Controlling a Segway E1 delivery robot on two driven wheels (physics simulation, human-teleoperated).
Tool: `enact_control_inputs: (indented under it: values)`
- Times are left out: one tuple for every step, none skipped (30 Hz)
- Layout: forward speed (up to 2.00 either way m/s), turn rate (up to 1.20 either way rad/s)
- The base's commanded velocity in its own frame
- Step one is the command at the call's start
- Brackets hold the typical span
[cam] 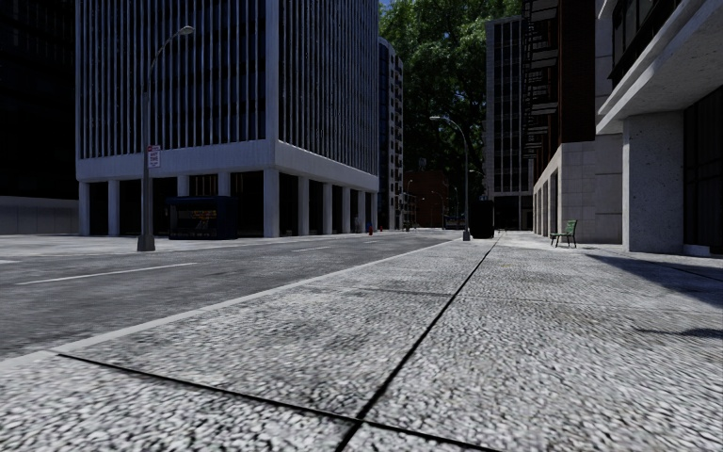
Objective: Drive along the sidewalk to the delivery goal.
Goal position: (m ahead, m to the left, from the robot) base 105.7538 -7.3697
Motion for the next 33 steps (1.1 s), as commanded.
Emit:
enact_control_inputs:
  values:
    - [0.00,0.00]
    - [0.00,0.00]
    - [0.00,0.00]
    - [0.00,0.00]
    - [0.00,0.00]
    - [0.00,0.00]
    - [0.00,0.00]
    - [0.00,0.00]
    - [0.00,0.00]
    - [0.00,0.00]
    - [0.00,0.00]
    - [0.00,0.00]
    - [0.00,0.00]
    - [0.00,0.00]
    - [0.00,0.00]
    - [0.00,0.00]
    - [0.00,0.00]
    - [0.00,0.00]
    - [0.00,0.00]
    - [0.00,0.00]
    - [0.00,0.00]
    - [0.00,0.00]
    - [0.00,0.00]
    - [0.00,0.00]
    - [0.00,0.00]
    - [0.00,0.00]
    - [0.00,0.00]
    - [0.00,0.00]
    - [0.00,0.00]
    - [0.00,0.00]
    - [2.00,0.00]
    - [2.00,0.00]
    - [2.00,0.00]
